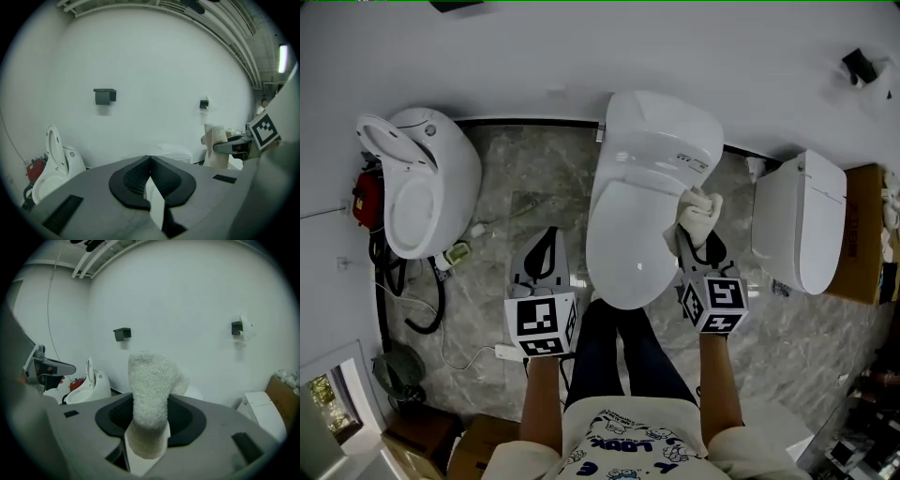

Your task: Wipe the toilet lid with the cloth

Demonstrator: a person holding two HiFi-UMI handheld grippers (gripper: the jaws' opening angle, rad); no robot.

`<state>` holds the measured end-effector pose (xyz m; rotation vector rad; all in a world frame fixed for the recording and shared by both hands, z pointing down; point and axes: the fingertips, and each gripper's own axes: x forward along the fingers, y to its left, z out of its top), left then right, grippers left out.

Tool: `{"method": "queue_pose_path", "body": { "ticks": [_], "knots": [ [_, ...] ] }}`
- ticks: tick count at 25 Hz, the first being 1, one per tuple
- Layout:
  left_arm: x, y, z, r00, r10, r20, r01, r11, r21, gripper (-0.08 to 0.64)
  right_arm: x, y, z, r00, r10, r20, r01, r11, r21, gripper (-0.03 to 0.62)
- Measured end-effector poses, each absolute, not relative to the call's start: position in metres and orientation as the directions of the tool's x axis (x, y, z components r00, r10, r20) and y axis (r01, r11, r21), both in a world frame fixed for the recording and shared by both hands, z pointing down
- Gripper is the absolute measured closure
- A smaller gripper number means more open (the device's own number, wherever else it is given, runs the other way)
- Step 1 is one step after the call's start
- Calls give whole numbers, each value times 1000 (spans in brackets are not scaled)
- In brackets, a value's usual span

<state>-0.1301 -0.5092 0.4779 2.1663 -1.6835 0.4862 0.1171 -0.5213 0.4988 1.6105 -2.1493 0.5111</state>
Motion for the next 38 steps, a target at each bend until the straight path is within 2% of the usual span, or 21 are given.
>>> {"method": "queue_pose_path", "body": {
  "ticks": [10, 19, 29, 38],
  "knots": [
    [-140, -529, 556, 177, -821, 543, -979, -203, 12, 557, 99, -572, 605, -302, -722, 622, -926, 377, -12, 408],
    [-158, -531, 635, 146, -788, 598, -986, -164, 25, 557, 66, -607, 729, -313, -588, 746, -863, 504, 35, 408],
    [-174, -521, 703, 125, -764, 633, -992, -116, 57, 557, 47, -633, 844, -246, -465, 850, -765, 632, 125, 407],
    [-181, -520, 735, 126, -747, 653, -992, -109, 67, 557, 32, -647, 897, -183, -408, 894, -686, 704, 181, 407]
  ]
}}
